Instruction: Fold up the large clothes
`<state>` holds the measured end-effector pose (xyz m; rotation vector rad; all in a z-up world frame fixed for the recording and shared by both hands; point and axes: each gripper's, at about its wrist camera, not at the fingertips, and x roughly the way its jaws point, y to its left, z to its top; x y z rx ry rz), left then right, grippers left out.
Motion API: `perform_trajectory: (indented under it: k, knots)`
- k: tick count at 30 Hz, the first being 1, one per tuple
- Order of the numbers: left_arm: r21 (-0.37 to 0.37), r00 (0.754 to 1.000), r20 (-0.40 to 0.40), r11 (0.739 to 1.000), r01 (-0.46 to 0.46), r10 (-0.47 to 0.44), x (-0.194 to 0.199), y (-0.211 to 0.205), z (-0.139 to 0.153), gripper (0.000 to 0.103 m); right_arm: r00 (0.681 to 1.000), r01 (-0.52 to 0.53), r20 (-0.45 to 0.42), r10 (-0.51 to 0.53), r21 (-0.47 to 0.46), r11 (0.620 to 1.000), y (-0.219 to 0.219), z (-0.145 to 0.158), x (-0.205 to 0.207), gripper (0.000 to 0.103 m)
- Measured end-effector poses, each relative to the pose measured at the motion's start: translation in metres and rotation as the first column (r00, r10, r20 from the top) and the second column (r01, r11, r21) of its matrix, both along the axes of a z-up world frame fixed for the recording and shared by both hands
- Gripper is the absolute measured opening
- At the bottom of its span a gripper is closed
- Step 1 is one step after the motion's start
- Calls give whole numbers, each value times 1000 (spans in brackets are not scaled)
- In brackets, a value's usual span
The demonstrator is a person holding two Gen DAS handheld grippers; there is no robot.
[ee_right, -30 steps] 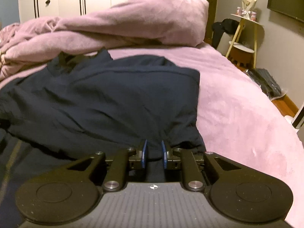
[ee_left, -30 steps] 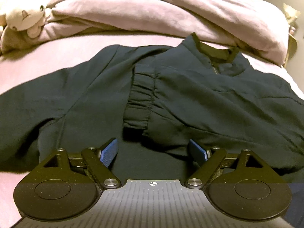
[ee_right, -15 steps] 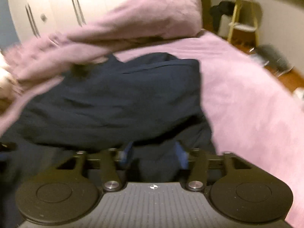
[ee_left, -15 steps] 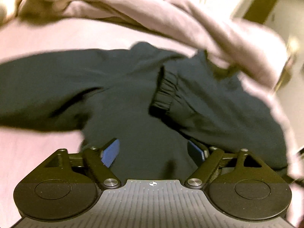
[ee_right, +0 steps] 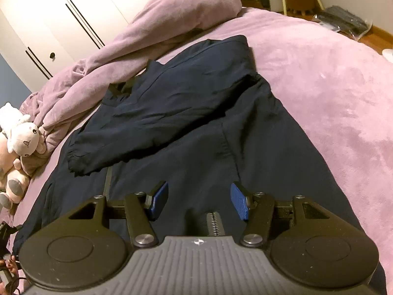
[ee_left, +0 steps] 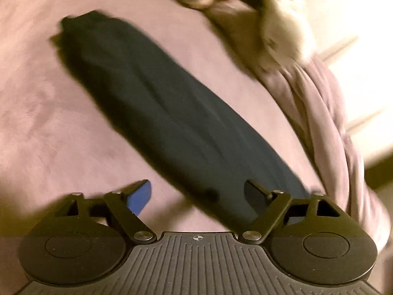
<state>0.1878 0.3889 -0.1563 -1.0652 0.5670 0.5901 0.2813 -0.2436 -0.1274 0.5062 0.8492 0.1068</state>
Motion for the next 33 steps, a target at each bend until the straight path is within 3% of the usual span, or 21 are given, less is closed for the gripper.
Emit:
perform_trajectory:
  k: [2, 4, 7, 9, 10, 12, 14, 17, 19, 21, 23, 25, 26, 27, 29, 30, 33]
  knots:
    - [-86, 993, 78, 993, -83, 90, -9, 16, -13, 80, 1000, 4, 0, -4, -4, 1000, 3, 1, 2, 57]
    - [-173, 969, 169, 973, -150, 179, -19, 31, -21, 79, 1000, 10, -2, -10, -8, 1000, 5, 1, 4, 57]
    - [-237, 941, 183, 942, -238, 284, -24, 47, -28, 57, 1000, 7, -4, -7, -17, 1000, 10, 0, 6, 57]
    - [-300, 923, 184, 913, -274, 338, -30, 58, -36, 26, 1000, 2, -6, -3, -25, 1000, 12, -1, 6, 57]
    - [-338, 916, 172, 895, -291, 363, -33, 63, -42, 18, 1000, 2, -7, -2, -29, 1000, 12, -2, 5, 57]
    - [-381, 908, 177, 877, -294, 381, -34, 63, -47, 12, 1000, 3, -7, -3, -32, 999, 13, -2, 5, 57]
    - [-328, 917, 191, 903, -276, 350, -28, 56, -35, 11, 1000, 7, -6, -7, -34, 999, 10, -3, 4, 57]
    - [-155, 938, 254, 968, -199, 234, -17, 38, 3, 10, 1000, 9, -1, -9, -19, 1000, 7, -3, 3, 57]
    - [-5, 950, 300, 996, -90, 87, 4, 10, 44, 10, 1000, 9, 10, -8, -19, 1000, 6, -2, 2, 57]
    - [133, 937, 332, 989, 67, -108, 31, -31, 85, 10, 1000, 8, 21, -8, -19, 1000, 5, 0, 0, 57]
    - [254, 874, 353, 933, 255, -335, 58, -92, 120, 10, 999, 11, 31, -10, -8, 1000, 3, 0, -3, 57]
    - [350, 771, 339, 833, 428, -539, 78, -159, 142, 15, 999, 17, 36, -17, 15, 1000, 1, 1, -7, 57]
    - [374, 728, 325, 789, 488, -604, 86, -188, 145, 33, 999, 18, 39, -19, 27, 999, 0, 1, -8, 57]
    - [378, 694, 309, 754, 538, -650, 91, -211, 144, 60, 999, 18, 40, -20, 38, 999, -2, 1, -9, 57]
    - [370, 664, 266, 710, 599, -699, 96, -247, 134, 77, 999, 4, 48, -7, 51, 999, -4, 4, -11, 57]
    - [375, 654, 233, 686, 623, -720, 98, -259, 127, 77, 999, -6, 53, 3, 53, 999, -5, 5, -11, 57]
    - [365, 676, 71, 650, 667, -733, 98, -280, 98, 80, 998, -38, 57, 33, 80, 996, -8, 6, -6, 57]
